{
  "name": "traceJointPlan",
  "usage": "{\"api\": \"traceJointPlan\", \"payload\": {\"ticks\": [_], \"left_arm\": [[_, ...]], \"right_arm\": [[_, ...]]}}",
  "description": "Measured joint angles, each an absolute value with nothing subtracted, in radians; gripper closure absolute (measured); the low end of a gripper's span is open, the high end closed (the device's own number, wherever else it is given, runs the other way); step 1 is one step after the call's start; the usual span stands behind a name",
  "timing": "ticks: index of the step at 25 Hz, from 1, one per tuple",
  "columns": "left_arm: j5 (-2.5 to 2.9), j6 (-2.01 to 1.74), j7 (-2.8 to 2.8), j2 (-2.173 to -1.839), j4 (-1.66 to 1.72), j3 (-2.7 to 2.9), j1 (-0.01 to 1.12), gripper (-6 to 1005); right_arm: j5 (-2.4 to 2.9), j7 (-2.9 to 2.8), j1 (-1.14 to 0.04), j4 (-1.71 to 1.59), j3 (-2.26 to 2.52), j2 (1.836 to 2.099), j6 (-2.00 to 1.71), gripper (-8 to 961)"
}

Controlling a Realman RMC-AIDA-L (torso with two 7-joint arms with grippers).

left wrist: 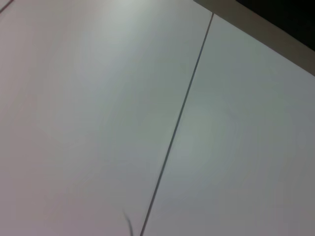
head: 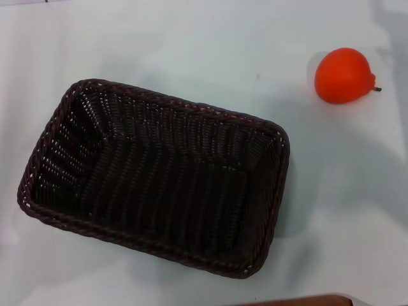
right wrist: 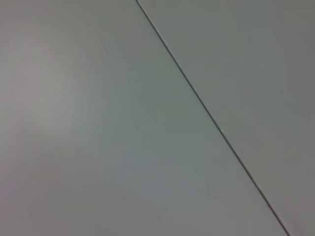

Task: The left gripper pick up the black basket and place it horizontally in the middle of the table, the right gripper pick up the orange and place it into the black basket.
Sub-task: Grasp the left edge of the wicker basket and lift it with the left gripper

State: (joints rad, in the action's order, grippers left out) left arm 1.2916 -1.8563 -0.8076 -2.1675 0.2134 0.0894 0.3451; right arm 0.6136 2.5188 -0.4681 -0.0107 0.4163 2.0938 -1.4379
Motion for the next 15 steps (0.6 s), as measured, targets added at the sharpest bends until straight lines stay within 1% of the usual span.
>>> {"api": "traceJointPlan", "payload": {"ticks": [10, 15], "left_arm": [[1.292, -1.857, -0.824, -2.166, 0.219, 0.11, 0.349, 340], [1.292, -1.832, -0.956, -2.159, 0.301, 0.198, 0.35, 340]], "right_arm": [[0.614, 2.519, -0.468, -0.011, 0.414, 2.094, -1.424, 159], [0.614, 2.519, -0.473, -0.011, 0.412, 2.094, -1.422, 158]]}}
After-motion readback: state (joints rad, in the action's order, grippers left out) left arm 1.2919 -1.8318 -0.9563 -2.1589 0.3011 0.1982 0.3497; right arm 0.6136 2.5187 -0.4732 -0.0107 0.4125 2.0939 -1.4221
